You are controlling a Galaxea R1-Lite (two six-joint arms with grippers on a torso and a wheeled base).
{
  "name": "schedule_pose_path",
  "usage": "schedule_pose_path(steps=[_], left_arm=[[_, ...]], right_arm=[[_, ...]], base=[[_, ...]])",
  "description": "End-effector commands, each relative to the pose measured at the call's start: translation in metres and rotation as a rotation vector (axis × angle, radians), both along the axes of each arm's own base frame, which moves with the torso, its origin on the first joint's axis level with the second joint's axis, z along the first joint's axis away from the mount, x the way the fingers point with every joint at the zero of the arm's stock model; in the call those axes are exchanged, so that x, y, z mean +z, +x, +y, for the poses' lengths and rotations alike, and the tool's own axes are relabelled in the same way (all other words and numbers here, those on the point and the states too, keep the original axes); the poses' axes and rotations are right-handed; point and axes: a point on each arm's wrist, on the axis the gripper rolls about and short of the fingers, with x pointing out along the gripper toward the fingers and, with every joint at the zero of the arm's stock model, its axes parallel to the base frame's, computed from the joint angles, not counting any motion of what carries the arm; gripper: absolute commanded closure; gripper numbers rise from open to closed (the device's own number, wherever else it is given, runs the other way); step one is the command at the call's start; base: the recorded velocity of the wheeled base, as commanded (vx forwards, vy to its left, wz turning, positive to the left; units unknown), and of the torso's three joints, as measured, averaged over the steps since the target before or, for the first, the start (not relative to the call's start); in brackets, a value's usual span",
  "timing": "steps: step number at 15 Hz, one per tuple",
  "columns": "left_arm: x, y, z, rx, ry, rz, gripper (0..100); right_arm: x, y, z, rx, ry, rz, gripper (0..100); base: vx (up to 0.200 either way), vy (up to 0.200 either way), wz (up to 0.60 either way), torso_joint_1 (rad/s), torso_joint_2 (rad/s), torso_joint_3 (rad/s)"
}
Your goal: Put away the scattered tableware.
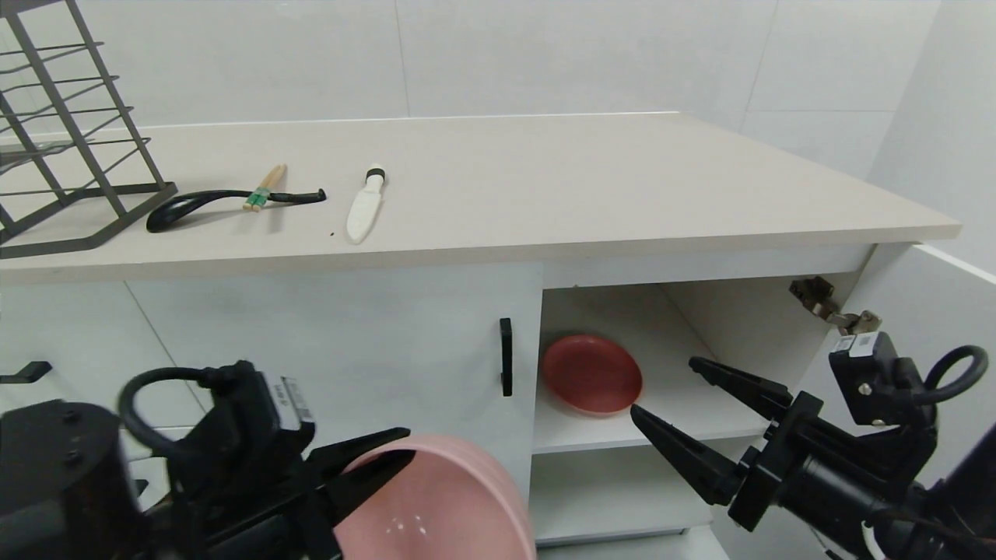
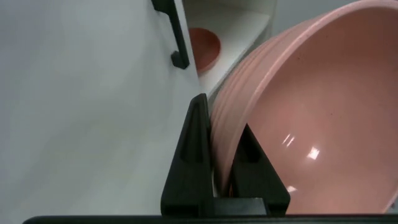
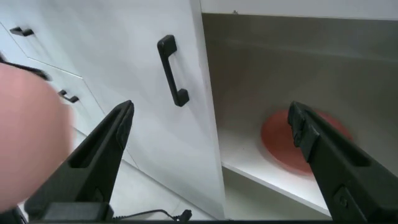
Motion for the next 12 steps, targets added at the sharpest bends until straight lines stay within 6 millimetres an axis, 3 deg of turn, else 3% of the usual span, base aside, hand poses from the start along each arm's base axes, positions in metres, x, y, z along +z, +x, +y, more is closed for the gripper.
schedule_pose_path(steps=[1,4,8,12], left_arm=[[-0.028,0.02,-0.045,0.037,0.075,0.018,100],[-0.051,0.026,-0.081,0.099,0.015,-0.088,100],[-0.067,0.035,-0.089,0.146,0.05,-0.189,100],[-0.067,0.04,-0.09,0.201,0.052,-0.197,100]], right_arm=[[0.003,0.0,-0.001,-0.003,0.009,-0.01,0],[0.002,0.001,-0.002,0.0,0.008,-0.009,0],[0.003,0.004,-0.005,-0.012,0.011,-0.012,0],[0.005,0.007,-0.006,-0.024,0.019,-0.022,0]], base=[[0.0,0.0,0.0,0.0,0.0,0.0],[0.0,0.0,0.0,0.0,0.0,0.0],[0.0,0.0,0.0,0.0,0.0,0.0],[0.0,0.0,0.0,0.0,0.0,0.0]])
